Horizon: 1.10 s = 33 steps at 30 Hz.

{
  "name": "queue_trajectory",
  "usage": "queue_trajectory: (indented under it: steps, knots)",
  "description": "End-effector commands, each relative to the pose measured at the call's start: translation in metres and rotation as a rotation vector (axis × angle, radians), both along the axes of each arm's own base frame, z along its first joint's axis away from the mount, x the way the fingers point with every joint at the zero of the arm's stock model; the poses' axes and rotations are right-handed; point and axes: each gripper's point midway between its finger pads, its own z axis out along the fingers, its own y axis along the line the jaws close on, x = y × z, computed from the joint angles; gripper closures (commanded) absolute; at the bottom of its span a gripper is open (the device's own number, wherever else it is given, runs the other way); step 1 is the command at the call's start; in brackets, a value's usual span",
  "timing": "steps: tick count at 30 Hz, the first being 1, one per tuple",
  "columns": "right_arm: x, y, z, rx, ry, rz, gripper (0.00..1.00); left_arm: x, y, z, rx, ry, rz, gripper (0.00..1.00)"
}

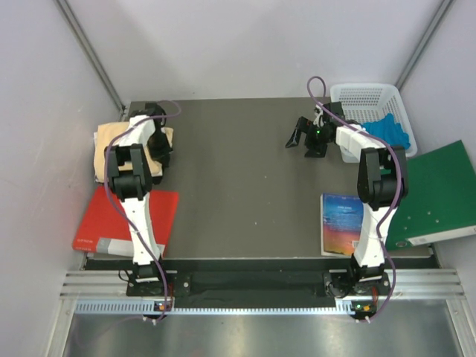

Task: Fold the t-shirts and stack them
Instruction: Put the neatly folded tshirt into the corner of the board with the left arm

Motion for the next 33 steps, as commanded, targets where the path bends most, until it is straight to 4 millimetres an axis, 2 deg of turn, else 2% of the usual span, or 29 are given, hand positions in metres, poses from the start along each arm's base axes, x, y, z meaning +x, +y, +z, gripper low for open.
queue_trajectory:
  steps: [1,2,3,4,5,6,7,10,12,15,17,18,21,22,23,27,30,33]
  knots:
    - [0.008,0.0,0.03,0.022,-0.09,0.02,0.0,-0.018,0.025,0.019,0.033,0.011,0.02,1.0]
    - [0.011,0.001,0.035,0.031,-0.114,0.025,0.0,-0.015,0.021,0.026,0.012,-0.018,0.009,0.98]
    - [0.01,0.003,0.041,0.039,-0.129,0.034,0.0,-0.007,0.014,0.035,-0.017,-0.068,-0.002,0.89]
    - [0.011,0.002,0.046,0.038,-0.144,0.037,0.0,-0.002,0.01,0.056,-0.02,-0.133,-0.013,0.79]
    - [0.012,0.002,0.049,0.035,-0.156,0.038,0.0,-0.001,0.008,0.062,-0.019,-0.158,-0.014,0.63]
    - [0.014,-0.001,0.056,0.024,-0.176,0.031,0.0,0.001,-0.002,0.071,-0.069,-0.196,-0.028,0.28]
    - [0.015,-0.001,0.059,0.019,-0.186,0.03,0.0,0.008,-0.007,0.089,-0.07,-0.264,-0.039,0.01]
    - [0.019,-0.007,0.067,-0.009,-0.204,0.022,0.0,0.013,-0.027,0.103,-0.141,-0.34,-0.096,0.01]
    - [0.023,-0.013,0.073,-0.041,-0.222,0.013,0.0,0.011,-0.037,0.1,-0.174,-0.345,-0.135,0.01]
    - [0.024,-0.022,0.076,-0.091,-0.23,-0.001,0.0,0.012,-0.067,0.103,-0.251,-0.368,-0.235,0.01]
    - [0.022,-0.026,0.077,-0.113,-0.226,-0.008,0.0,0.013,-0.098,0.106,-0.269,-0.385,-0.33,0.01]
    - [0.022,-0.028,0.079,-0.13,-0.236,-0.008,0.0,0.013,-0.107,0.106,-0.266,-0.386,-0.363,0.01]
    - [0.018,-0.034,0.079,-0.162,-0.235,-0.016,0.0,0.012,-0.156,0.103,-0.276,-0.366,-0.472,0.01]
    - [0.017,-0.035,0.08,-0.167,-0.236,-0.019,0.0,0.011,-0.166,0.092,-0.289,-0.335,-0.494,0.01]
    - [0.016,-0.037,0.082,-0.175,-0.242,-0.018,0.01,0.016,-0.176,0.097,-0.287,-0.347,-0.523,0.01]
    - [0.006,-0.044,0.077,-0.218,-0.232,-0.025,0.0,0.01,-0.223,0.084,-0.349,-0.296,-0.622,0.01]
    - [-0.001,-0.051,0.078,-0.25,-0.233,-0.029,0.0,0.008,-0.245,0.087,-0.396,-0.316,-0.697,0.01]
    - [-0.007,-0.056,0.079,-0.277,-0.24,-0.023,0.0,0.014,-0.251,0.089,-0.42,-0.35,-0.698,0.01]
